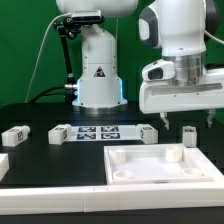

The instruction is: Assemble one leg

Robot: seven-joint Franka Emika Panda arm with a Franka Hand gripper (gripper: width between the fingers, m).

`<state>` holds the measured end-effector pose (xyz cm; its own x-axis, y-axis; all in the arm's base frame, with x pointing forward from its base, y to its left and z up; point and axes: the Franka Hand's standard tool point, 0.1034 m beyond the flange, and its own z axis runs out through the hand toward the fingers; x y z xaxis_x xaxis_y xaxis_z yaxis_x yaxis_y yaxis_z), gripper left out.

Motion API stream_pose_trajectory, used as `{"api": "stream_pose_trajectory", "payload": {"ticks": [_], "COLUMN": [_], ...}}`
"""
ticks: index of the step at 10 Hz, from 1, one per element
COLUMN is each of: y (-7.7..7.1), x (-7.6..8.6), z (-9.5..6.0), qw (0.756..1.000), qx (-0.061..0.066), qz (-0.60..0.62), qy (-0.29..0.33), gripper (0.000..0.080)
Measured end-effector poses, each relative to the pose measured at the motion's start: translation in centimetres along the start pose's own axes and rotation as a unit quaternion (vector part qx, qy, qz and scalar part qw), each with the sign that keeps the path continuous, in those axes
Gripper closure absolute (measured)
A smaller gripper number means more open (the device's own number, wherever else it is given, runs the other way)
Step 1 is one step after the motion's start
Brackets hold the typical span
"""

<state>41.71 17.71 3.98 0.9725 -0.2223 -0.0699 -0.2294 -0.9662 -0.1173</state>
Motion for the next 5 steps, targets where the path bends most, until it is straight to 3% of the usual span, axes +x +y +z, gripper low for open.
{"api": "stream_pose_trajectory", "payload": {"ticks": [1,2,5], "y": [-0.1,0.8,0.9], "x": [-0.2,-0.7,-0.6], "z": [0.1,0.1,0.2], "qw": [1.0,0.998,0.98], "qx": [0.003,-0.011,-0.025], "qz": [0.004,-0.013,-0.012], "qy": [-0.003,-0.067,-0.195], "gripper": [0.0151,0.0151,0.0151]}}
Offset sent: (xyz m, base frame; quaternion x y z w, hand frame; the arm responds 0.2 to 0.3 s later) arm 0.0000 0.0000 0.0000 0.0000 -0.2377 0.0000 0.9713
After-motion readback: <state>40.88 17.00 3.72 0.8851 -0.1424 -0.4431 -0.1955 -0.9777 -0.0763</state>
